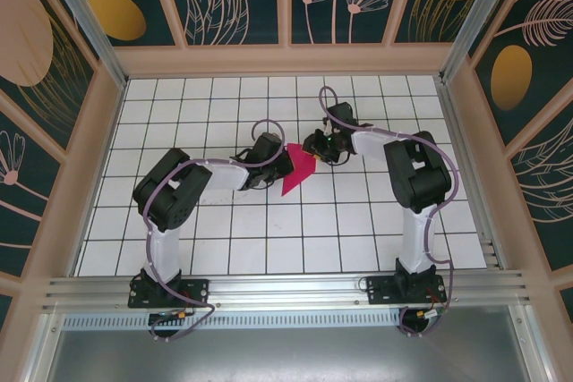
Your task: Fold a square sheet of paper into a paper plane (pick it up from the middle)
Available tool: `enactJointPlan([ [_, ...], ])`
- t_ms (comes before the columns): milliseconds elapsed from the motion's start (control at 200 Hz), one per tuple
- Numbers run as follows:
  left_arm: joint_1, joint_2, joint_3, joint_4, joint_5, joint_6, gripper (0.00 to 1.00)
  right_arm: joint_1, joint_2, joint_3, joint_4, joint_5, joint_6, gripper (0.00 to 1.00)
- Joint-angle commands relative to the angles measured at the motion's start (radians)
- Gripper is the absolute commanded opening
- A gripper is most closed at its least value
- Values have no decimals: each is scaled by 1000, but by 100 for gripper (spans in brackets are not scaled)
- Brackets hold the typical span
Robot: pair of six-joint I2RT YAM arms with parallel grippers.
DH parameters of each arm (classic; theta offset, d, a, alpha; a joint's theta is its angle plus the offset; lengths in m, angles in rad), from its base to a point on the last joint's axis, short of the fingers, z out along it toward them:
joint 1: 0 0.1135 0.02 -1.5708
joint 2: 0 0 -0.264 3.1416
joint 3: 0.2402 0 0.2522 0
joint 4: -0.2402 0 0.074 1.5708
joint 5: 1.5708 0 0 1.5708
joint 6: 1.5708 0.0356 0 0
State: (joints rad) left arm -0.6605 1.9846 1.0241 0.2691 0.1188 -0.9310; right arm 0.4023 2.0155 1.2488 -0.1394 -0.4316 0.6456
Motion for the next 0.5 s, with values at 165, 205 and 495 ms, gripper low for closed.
enactJointPlan([
  [165,22,-12,-47,48,62,-64,0,9,55,71,-32,13,-32,35],
  [205,22,-12,-45,49,64,-65,0,9,64,77,-35,11,-36,35],
  [495,24,-7,-45,53,76,-65,0,12,66,64,5,-75,-59,33],
])
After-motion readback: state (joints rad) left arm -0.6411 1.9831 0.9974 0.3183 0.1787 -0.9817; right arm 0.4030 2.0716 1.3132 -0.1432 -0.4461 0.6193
